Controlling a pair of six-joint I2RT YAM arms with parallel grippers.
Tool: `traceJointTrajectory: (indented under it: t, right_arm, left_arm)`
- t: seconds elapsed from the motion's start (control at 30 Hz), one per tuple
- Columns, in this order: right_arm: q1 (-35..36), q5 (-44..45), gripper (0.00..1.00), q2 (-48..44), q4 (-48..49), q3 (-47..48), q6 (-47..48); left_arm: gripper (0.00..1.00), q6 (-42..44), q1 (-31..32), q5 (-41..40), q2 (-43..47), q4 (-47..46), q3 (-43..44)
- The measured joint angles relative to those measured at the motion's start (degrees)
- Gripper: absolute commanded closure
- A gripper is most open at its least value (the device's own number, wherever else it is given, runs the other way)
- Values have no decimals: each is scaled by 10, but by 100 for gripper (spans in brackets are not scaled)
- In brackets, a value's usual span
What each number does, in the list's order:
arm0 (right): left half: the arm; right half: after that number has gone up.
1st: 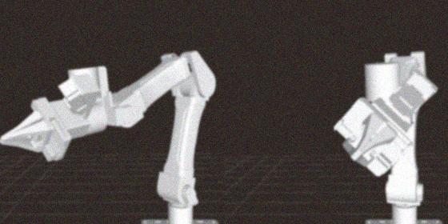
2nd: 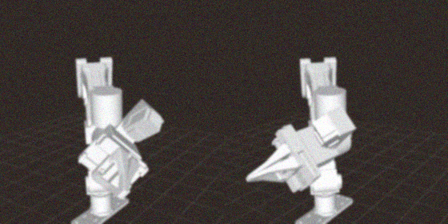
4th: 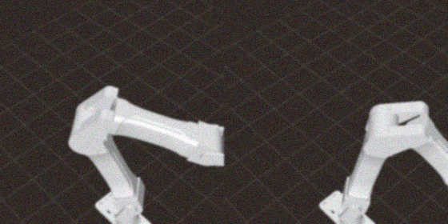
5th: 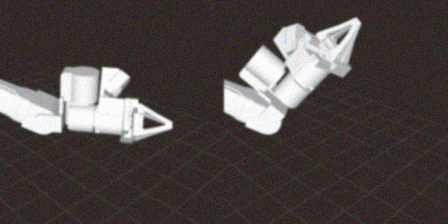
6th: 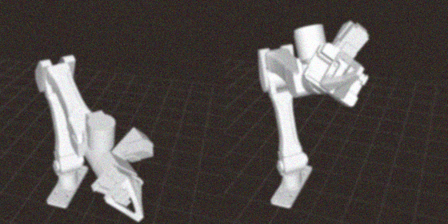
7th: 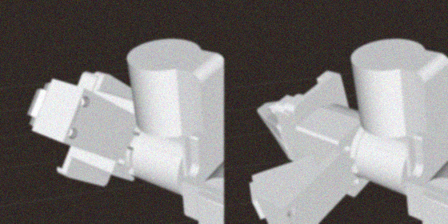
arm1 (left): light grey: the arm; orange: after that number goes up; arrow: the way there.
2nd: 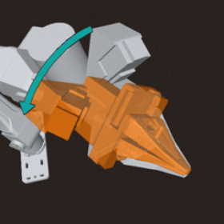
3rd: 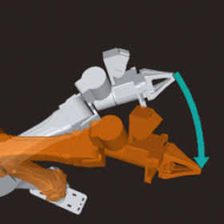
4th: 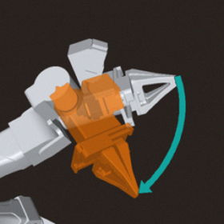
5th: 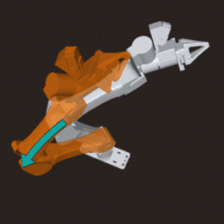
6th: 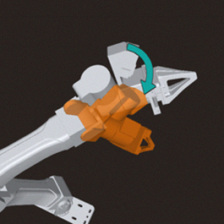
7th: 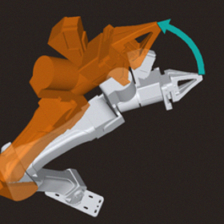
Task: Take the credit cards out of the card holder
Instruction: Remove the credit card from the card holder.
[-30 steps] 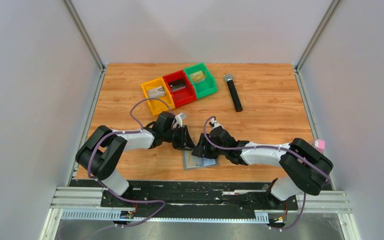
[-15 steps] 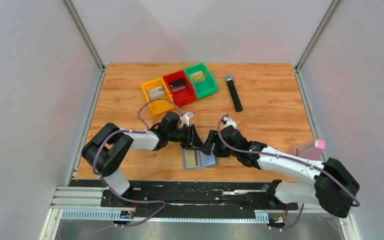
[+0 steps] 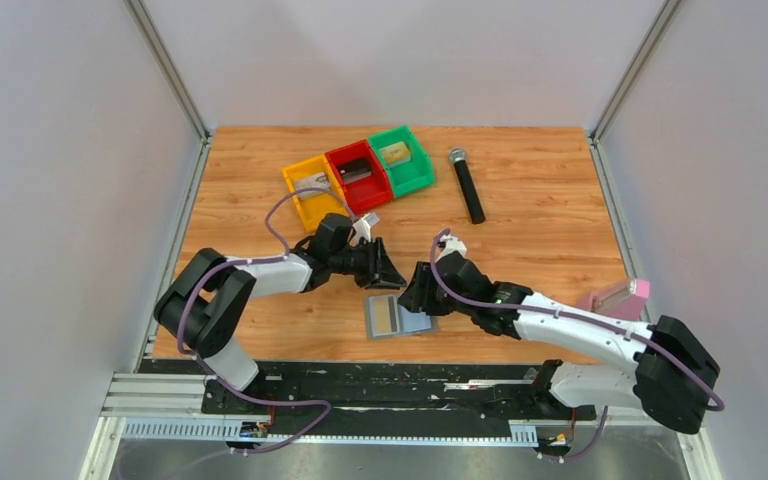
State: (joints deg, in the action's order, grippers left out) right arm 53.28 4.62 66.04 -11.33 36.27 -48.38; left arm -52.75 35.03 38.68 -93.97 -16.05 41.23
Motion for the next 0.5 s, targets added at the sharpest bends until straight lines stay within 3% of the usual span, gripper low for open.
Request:
traceJointTrajectory:
  t: [0.3, 0.5]
  right_arm:
    - [41, 11, 43, 130, 17, 52, -1]
    - [56, 47, 38, 221, -33, 134, -6]
  left_arm:
    - [60, 46, -47, -35, 54, 97, 0]
    - [58, 76, -64, -88, 119, 183, -3]
